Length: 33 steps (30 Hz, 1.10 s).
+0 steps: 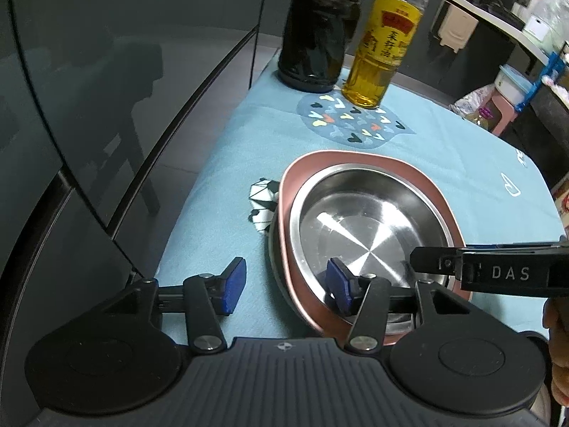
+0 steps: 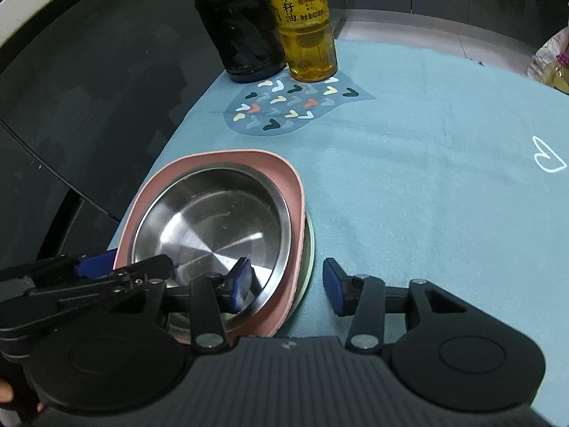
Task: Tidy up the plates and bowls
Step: 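Grasp the rim of the pink dish and plate stack with the right tool, then lift the plate stack and carry it onto the black bowl stack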
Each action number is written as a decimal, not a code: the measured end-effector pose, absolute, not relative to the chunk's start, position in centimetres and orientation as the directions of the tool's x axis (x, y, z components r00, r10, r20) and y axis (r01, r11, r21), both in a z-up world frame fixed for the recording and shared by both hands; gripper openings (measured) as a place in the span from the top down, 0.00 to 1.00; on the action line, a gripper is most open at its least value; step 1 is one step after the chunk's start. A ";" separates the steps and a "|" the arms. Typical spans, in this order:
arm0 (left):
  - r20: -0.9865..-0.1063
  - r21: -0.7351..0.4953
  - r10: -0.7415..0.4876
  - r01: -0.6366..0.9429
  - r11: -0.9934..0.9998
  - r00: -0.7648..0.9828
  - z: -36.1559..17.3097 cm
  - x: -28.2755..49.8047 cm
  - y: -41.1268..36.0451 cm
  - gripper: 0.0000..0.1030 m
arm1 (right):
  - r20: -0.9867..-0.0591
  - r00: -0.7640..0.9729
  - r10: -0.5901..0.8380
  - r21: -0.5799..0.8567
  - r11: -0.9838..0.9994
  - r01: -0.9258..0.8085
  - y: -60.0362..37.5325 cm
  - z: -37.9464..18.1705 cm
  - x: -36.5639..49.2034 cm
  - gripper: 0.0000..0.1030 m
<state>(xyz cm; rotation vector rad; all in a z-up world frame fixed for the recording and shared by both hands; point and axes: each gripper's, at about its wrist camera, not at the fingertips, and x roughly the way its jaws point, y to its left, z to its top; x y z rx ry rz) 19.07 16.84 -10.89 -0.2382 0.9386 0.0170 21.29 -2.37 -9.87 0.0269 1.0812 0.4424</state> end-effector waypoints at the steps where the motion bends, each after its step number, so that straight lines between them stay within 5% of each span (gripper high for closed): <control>1: -0.801 -0.202 -0.093 -0.121 0.972 0.592 -10.9 19.1 17.0 0.53 | -0.846 0.391 0.362 0.238 0.913 -0.331 -2.5 -9.9 21.4 0.65; 10: -0.791 -0.215 -0.116 -0.097 0.972 0.601 -11.0 19.4 16.9 0.52 | -0.844 0.394 0.365 0.234 0.909 -0.344 -2.1 -9.9 21.1 0.66; 15: -0.787 -0.244 -0.138 -0.098 0.965 0.601 -10.9 19.0 16.8 0.68 | -0.842 0.420 0.339 0.191 0.915 -0.356 -1.6 -9.9 20.7 0.74; 33: -0.757 -0.216 -0.106 -0.094 0.972 0.645 -7.8 16.8 15.6 0.68 | -0.794 0.482 0.370 0.214 0.913 -0.348 -2.8 -6.5 18.6 0.74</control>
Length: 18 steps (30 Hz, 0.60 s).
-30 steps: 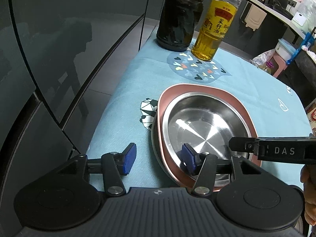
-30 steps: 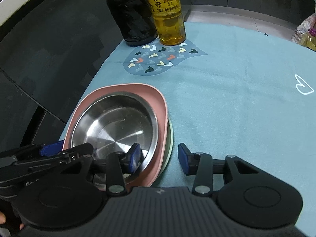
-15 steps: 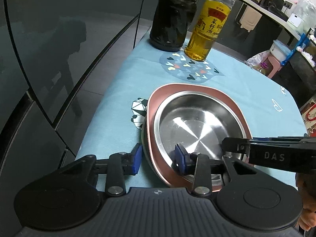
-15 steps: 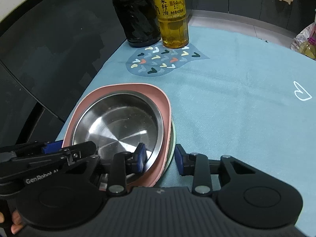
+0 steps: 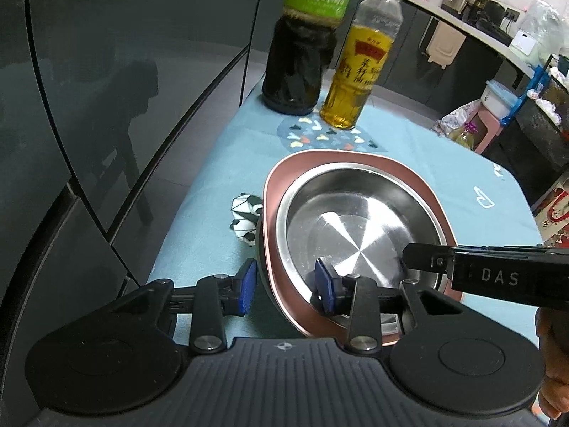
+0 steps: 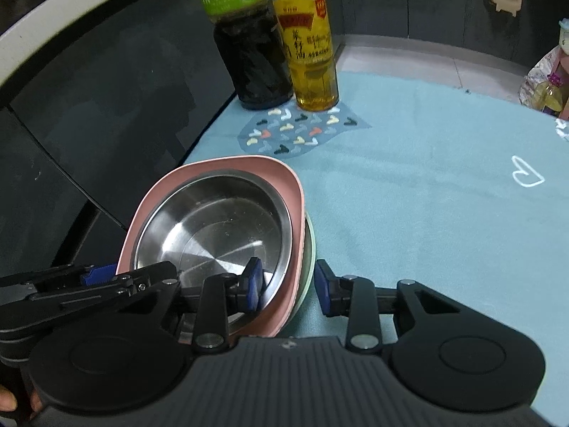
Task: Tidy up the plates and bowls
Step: 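Lift the plate stack and carry it onto the black bowl stack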
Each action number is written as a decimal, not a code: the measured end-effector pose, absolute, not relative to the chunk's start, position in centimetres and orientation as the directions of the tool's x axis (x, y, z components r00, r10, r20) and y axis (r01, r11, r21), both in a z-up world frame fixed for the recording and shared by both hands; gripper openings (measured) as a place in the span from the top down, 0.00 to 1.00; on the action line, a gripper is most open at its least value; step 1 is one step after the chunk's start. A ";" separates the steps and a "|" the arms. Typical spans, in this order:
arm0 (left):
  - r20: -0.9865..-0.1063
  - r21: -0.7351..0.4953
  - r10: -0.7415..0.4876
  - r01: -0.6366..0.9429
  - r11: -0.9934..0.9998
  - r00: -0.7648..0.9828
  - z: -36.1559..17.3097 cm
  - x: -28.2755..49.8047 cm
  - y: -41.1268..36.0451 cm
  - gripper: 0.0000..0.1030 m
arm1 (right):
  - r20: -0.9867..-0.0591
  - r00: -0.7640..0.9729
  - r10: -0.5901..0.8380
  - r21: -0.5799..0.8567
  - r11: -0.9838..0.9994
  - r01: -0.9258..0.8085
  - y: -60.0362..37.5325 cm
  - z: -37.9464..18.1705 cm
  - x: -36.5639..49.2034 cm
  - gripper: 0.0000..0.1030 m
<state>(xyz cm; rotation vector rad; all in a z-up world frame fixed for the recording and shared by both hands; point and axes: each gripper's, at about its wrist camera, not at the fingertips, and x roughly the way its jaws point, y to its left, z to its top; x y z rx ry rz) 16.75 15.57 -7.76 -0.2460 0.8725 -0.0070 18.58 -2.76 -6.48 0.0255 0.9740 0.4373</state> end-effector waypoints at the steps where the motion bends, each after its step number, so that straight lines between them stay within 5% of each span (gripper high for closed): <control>1: -0.755 -0.217 -0.107 -0.092 0.972 0.647 -7.6 16.6 15.4 0.68 | -0.789 0.489 0.372 0.215 0.913 -0.347 -2.9 -6.1 18.3 0.74; 18: -0.707 -0.211 -0.144 -0.012 0.977 0.693 -3.9 10.5 11.3 0.68 | -0.735 0.572 0.366 0.219 0.925 -0.311 -7.1 -2.5 11.6 0.74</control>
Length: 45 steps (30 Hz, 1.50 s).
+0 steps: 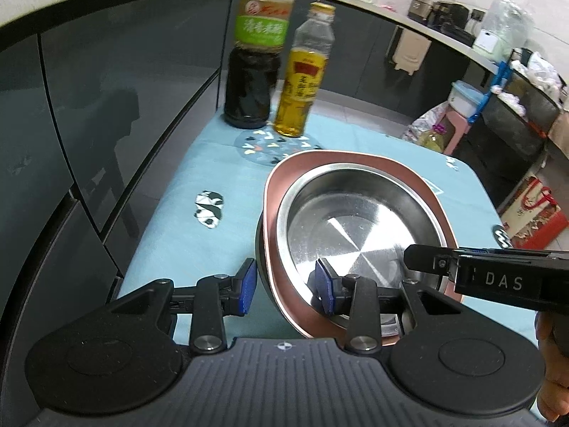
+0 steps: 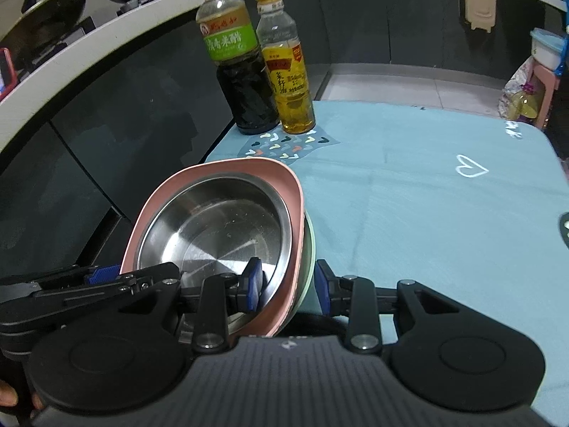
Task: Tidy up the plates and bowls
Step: 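Lift the plate stack and carry it onto the black bowl stack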
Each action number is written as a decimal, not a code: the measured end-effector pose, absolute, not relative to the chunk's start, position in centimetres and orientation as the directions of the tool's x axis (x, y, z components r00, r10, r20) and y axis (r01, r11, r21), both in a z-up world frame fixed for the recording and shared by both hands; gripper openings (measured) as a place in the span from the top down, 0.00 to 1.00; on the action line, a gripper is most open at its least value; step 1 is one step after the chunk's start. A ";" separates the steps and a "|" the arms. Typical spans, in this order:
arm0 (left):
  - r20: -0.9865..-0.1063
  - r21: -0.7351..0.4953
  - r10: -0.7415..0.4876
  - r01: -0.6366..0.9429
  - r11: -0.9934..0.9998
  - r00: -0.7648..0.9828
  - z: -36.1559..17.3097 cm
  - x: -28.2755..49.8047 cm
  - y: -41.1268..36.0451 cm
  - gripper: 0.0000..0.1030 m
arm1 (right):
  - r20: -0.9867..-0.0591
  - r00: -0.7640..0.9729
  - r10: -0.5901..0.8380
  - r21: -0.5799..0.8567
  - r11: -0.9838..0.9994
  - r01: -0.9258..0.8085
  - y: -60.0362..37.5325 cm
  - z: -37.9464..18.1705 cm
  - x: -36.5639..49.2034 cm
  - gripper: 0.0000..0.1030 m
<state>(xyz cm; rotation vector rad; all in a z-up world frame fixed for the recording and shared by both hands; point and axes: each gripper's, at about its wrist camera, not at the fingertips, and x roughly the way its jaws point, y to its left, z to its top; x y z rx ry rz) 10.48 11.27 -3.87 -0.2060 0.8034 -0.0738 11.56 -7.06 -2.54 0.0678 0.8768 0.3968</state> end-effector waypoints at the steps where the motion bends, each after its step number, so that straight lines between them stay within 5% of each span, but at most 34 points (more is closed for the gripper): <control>1: -0.703 -0.210 -0.149 -0.004 0.978 0.695 -3.7 9.9 10.9 0.68 | -0.731 0.577 0.363 0.218 0.927 -0.306 -7.4 -2.3 10.9 0.74; 31: -0.748 -0.212 -0.239 0.118 0.970 0.619 -5.9 3.4 6.5 0.67 | -0.755 0.573 0.318 0.247 0.948 -0.201 -12.5 -5.4 3.9 0.73; 38: -0.750 -0.234 -0.240 0.094 0.968 0.617 -5.8 3.4 7.3 0.61 | -0.716 0.625 0.311 0.252 0.950 -0.184 -13.6 -5.0 3.1 0.58; 45: -0.734 -0.257 -0.240 0.066 0.964 0.635 -6.3 3.0 7.9 0.52 | -0.716 0.594 0.366 0.361 0.923 -0.135 -15.2 -6.2 3.7 0.54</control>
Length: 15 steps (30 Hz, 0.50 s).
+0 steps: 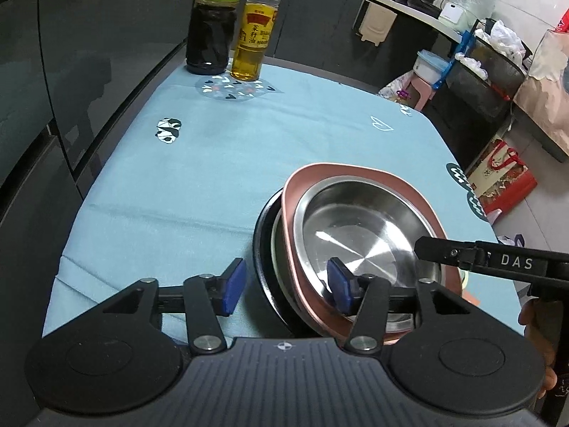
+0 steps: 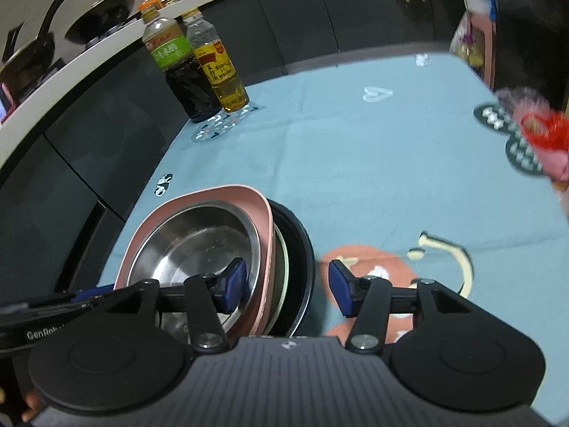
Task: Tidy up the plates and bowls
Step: 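Lift the plate stack and carry it onto the black bowl stack, then lower the plate stack onto the black bowl stack with the right tool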
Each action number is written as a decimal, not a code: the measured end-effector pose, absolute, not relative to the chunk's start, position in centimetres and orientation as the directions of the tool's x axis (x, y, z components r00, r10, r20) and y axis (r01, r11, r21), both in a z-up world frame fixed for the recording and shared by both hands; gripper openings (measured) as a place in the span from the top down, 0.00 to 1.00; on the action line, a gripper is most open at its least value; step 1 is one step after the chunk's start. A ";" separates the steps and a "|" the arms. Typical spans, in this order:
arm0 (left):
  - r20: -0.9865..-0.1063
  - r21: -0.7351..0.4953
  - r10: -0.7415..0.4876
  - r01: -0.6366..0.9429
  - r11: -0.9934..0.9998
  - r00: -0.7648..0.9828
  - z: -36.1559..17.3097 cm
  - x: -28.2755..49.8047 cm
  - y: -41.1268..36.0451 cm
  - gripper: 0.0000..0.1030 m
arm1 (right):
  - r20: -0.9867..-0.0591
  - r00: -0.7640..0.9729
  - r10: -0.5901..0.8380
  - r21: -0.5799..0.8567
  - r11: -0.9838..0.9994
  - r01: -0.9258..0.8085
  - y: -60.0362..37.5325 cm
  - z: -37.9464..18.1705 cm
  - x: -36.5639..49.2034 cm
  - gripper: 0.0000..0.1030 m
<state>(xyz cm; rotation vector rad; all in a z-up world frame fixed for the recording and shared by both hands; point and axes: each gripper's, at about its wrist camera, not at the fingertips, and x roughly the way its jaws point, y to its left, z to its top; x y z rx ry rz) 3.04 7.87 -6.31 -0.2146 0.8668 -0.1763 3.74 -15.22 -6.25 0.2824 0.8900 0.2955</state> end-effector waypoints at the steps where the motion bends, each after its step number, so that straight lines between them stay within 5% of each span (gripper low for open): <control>1: -0.734 -0.256 -0.240 0.068 0.964 0.636 -6.4 3.0 7.8 0.51 | -0.717 0.588 0.375 0.372 0.919 -0.132 -15.3 -6.4 3.8 0.54; 15: -0.747 -0.321 -0.282 0.044 0.946 0.602 -7.9 4.3 8.2 0.36 | -0.737 0.547 0.398 0.390 0.910 -0.138 -14.9 -7.1 4.0 0.52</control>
